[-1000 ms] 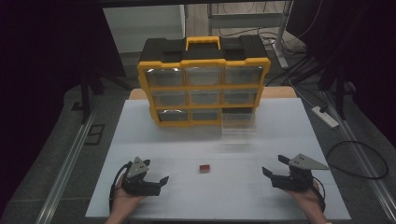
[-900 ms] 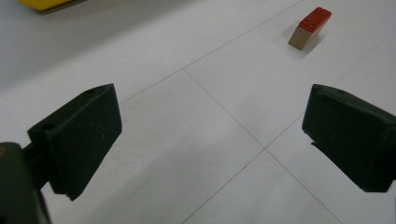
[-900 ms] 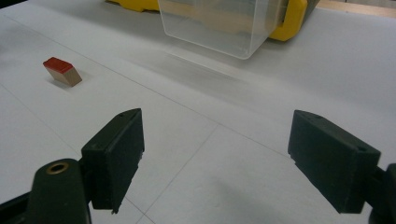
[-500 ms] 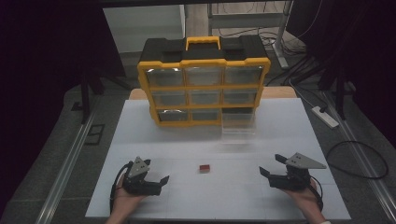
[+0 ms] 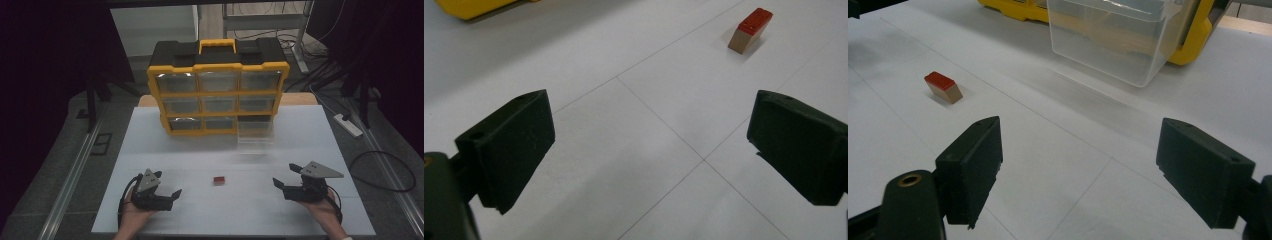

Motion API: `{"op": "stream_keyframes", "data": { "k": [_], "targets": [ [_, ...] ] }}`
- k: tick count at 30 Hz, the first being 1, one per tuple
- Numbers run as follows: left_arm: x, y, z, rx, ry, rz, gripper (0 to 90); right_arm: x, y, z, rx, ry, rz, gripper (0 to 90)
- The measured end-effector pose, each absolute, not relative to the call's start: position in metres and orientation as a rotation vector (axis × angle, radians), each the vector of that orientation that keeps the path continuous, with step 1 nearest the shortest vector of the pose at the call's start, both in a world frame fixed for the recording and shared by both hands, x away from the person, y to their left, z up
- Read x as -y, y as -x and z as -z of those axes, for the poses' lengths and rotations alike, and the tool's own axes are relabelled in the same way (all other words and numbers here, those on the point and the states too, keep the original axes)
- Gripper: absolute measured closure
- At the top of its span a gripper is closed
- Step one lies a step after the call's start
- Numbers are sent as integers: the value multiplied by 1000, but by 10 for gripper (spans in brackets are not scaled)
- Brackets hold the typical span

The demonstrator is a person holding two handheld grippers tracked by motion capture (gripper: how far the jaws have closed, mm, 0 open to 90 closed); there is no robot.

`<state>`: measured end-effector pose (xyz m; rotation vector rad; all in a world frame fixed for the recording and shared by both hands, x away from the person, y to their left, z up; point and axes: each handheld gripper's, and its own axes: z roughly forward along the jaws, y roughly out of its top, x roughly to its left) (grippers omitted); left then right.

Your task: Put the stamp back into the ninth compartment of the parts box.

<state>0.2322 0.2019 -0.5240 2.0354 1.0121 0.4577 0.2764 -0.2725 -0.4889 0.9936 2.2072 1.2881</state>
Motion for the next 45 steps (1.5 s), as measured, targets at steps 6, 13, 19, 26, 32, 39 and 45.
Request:
{"op": "stream_keyframes", "data": {
  "k": [6, 13, 19, 26, 32, 39, 45],
  "targets": [
    [-202, -232, 524, -1014, -2033, -461, 55, 268, -278, 486, -2213, -977, -1287, 191],
    [-204, -231, 523, -1023, -2026, -462, 55, 258, -282, 483, -2233, -941, -1296, 193],
    [-205, -231, 524, -1023, -2027, -463, 56, 240, -287, 481, -2282, -904, -1311, 195],
    [-206, -230, 523, -1027, -2020, -463, 56, 229, -287, 476, -2309, -862, -1315, 195],
    [-205, -231, 524, -1025, -2023, -462, 56, 224, -287, 474, -2323, -837, -1309, 195],
    [-204, -231, 524, -1022, -2026, -461, 56, 219, -288, 474, -2334, -827, -1303, 195],
    [-204, -231, 524, -1021, -2027, -460, 56, 211, -290, 473, -2341, -812, -1309, 196]
  ]
}}
